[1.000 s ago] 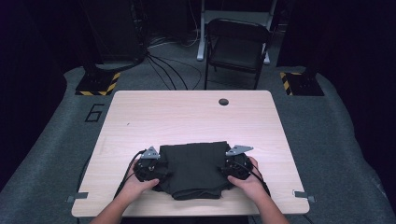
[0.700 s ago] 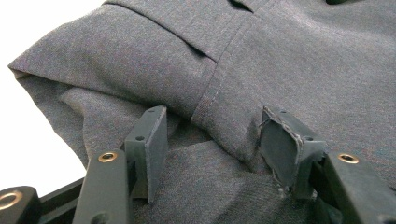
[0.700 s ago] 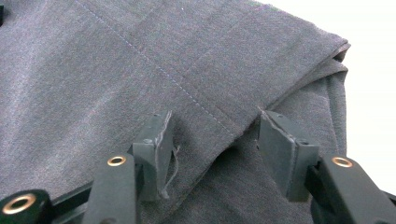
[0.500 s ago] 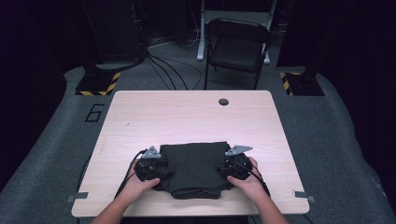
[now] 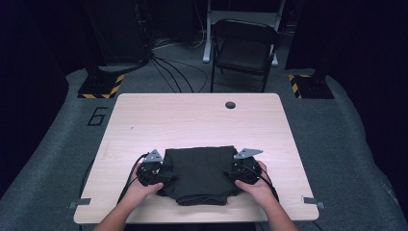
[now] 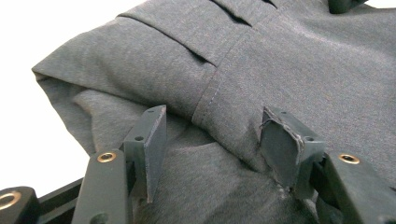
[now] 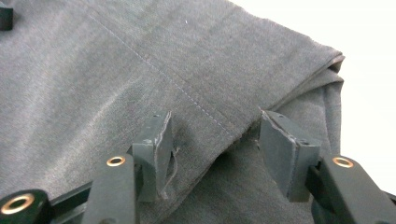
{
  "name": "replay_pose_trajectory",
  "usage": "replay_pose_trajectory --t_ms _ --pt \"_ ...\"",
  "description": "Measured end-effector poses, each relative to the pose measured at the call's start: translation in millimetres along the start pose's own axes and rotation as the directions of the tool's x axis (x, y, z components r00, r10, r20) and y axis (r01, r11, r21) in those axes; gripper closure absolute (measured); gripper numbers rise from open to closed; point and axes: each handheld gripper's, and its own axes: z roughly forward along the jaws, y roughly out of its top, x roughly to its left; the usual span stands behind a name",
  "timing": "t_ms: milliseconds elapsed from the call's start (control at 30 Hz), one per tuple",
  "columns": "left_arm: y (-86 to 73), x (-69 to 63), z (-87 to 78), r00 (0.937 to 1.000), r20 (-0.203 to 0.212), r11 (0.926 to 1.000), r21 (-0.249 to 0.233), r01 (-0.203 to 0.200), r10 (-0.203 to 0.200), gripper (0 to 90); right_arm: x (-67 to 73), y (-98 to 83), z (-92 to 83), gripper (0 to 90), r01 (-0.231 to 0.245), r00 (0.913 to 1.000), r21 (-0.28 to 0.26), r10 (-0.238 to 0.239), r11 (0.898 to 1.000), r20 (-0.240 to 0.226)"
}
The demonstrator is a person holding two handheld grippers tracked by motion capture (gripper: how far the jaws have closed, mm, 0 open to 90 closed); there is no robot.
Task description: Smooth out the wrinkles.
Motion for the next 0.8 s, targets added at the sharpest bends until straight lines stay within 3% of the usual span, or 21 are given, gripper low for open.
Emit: replay_pose_trajectory --t_ms 300,633,800 --pt "5.3 4.6 -18.7 0.9996 -0.027 0.9986 -0.053 0.005 -0.007 41.6 0.7 4.3 -9.9 43.8 -0.040 0.9989 -0.058 0.038 0.998 -0.029" --pt "8.2 14.5 -32.2 0.9973 -0.054 0.9939 -0.102 0.044 -0.049 41.4 -5.3 6.1 -27.1 43.4 -0.075 0.9972 -0.131 0.075 0.989 -0.004" --pt "8.4 19.6 -36.7 0.9954 -0.069 0.9915 -0.116 0.059 -0.067 41.2 -9.8 3.7 -31.8 43.3 -0.085 0.9961 -0.139 0.087 0.987 0.013"
